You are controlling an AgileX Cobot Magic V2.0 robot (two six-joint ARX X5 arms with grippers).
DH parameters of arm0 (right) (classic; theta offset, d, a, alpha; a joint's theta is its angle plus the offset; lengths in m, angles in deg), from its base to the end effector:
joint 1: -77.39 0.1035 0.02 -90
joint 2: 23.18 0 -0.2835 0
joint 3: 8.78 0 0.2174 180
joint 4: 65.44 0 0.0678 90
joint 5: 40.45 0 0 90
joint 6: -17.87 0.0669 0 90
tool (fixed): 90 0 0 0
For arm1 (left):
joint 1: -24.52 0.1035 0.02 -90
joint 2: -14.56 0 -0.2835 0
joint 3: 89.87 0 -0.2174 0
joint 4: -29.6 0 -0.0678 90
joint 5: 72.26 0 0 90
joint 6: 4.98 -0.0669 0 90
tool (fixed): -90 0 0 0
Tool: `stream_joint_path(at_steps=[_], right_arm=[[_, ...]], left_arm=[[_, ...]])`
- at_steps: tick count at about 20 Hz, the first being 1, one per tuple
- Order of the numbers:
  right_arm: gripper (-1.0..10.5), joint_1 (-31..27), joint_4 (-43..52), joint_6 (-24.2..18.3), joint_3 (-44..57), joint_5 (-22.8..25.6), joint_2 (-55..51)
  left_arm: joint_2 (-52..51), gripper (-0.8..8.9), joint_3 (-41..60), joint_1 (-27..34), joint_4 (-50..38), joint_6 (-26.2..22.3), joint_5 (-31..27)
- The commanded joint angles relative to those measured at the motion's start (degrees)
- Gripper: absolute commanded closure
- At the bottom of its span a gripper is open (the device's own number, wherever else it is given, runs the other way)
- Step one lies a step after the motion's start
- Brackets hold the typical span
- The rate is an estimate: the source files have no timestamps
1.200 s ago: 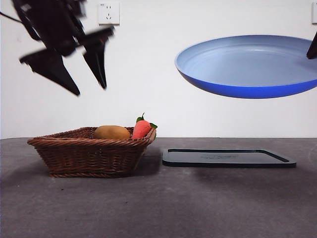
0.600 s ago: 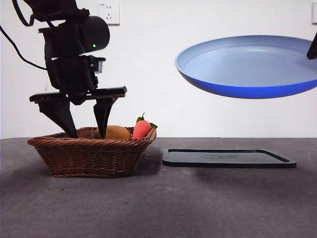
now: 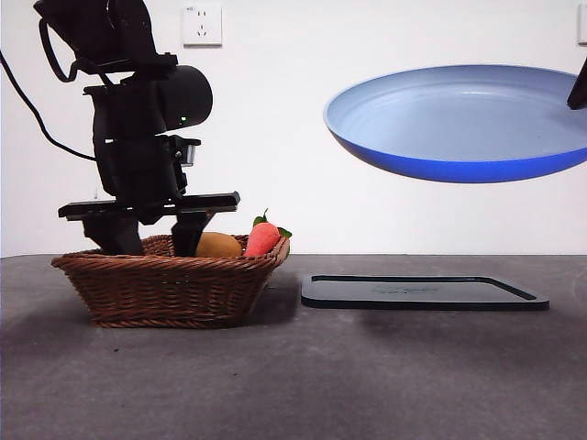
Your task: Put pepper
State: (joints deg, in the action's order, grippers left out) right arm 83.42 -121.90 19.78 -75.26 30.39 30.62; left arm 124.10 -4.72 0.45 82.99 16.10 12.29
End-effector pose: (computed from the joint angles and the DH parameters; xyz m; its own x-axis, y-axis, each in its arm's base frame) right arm 0.1561 0.0386 0.2894 0.6438 0.3980 -0.6536 -0.3118 0.9164 0.2510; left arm 0.3452 -0.1473 0.1909 0.3780 -0.0648 -0.9235 0.0440 0.9977 -0.0521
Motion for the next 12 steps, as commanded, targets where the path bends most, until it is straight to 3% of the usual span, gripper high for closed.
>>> stream_joint_path(at_steps=[1,12], right_arm=[[9.4,0.0,0.9,-0.1,-0.7,-0.3,0.2],[9.4,0.0,1.0,-0.1,-0.7,-0.3,0.2]], left_arm=[[1.0,7.09,-1.1,-0.3,0.2,0.4,1.2],[-3.6,7.28,-1.1,-0.3,0.5,0.4,2.9]])
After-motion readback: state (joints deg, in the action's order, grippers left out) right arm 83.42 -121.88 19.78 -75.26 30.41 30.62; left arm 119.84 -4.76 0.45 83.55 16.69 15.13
